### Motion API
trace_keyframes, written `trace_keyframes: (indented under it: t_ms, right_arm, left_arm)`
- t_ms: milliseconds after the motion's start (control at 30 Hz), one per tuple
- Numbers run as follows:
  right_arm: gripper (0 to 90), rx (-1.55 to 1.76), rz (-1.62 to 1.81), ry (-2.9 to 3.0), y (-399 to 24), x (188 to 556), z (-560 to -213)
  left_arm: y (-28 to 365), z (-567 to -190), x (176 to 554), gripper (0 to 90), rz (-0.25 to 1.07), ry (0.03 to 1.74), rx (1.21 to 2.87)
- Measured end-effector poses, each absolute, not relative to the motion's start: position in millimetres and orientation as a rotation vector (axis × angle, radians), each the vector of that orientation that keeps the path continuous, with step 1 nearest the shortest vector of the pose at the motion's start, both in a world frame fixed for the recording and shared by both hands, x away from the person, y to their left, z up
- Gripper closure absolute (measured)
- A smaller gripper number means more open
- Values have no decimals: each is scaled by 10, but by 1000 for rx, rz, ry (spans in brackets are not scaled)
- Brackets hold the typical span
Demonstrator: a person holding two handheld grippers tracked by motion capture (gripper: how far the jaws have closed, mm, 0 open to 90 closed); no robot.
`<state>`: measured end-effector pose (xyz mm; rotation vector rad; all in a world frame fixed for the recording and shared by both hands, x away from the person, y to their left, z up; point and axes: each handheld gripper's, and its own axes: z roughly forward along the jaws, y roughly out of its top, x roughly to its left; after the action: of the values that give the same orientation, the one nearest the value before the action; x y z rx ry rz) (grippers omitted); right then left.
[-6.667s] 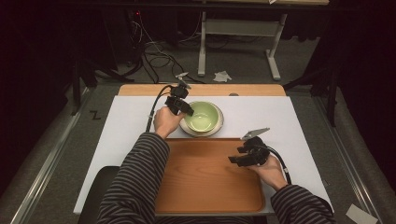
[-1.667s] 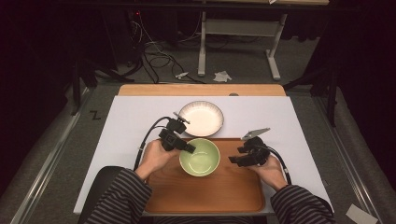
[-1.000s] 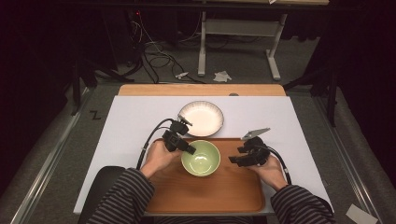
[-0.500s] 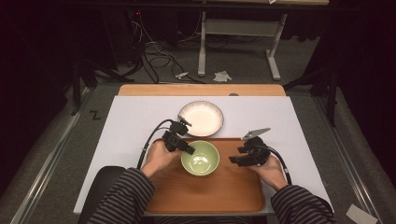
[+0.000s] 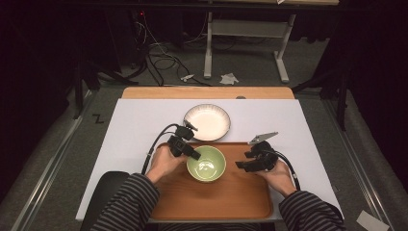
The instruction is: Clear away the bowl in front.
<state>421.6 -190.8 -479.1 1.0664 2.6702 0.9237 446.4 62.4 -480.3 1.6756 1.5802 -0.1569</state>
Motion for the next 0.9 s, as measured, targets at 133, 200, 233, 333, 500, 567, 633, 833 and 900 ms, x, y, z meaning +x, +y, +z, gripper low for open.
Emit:
trace_keyframes:
  t_ms: [133,200,233,333,500,567,633,833,900]
  right_arm:
    - [416,1068,922,2673,-1912,4219,-4793]
    - [416,1059,926,2672,-1915,4223,-4793]
    - [416,1063,924,2673,-1913,4220,-4792]
    - [416,1060,924,2674,-1909,4218,-4794]
    - [416,1059,925,2676,-1911,4223,-4798]
    - [416,1054,924,2676,-1908,4224,-4800]
    - [416,1055,930,2677,-1902,4222,-4801]
    - [416,1073,925,2679,-1902,4222,-4800]
    - [416,1048,917,2681,-1904,4226,-4805]
  left_arm:
    - [613,-4811,4464,827,-155,1579,1678]
    - [611,-4816,4464,827,-155,1579,1680]
    - [609,-4820,4465,827,-155,1580,1680]
    - [609,-4824,4470,828,-159,1582,1676]
    - [612,-4840,4478,830,-161,1582,1671]
    - [615,-4842,4474,829,-159,1578,1666]
    - [619,-4847,4471,828,-157,1575,1663]
    - [618,-4851,4467,827,-154,1572,1656]
    - [623,-4853,4466,826,-157,1569,1654]
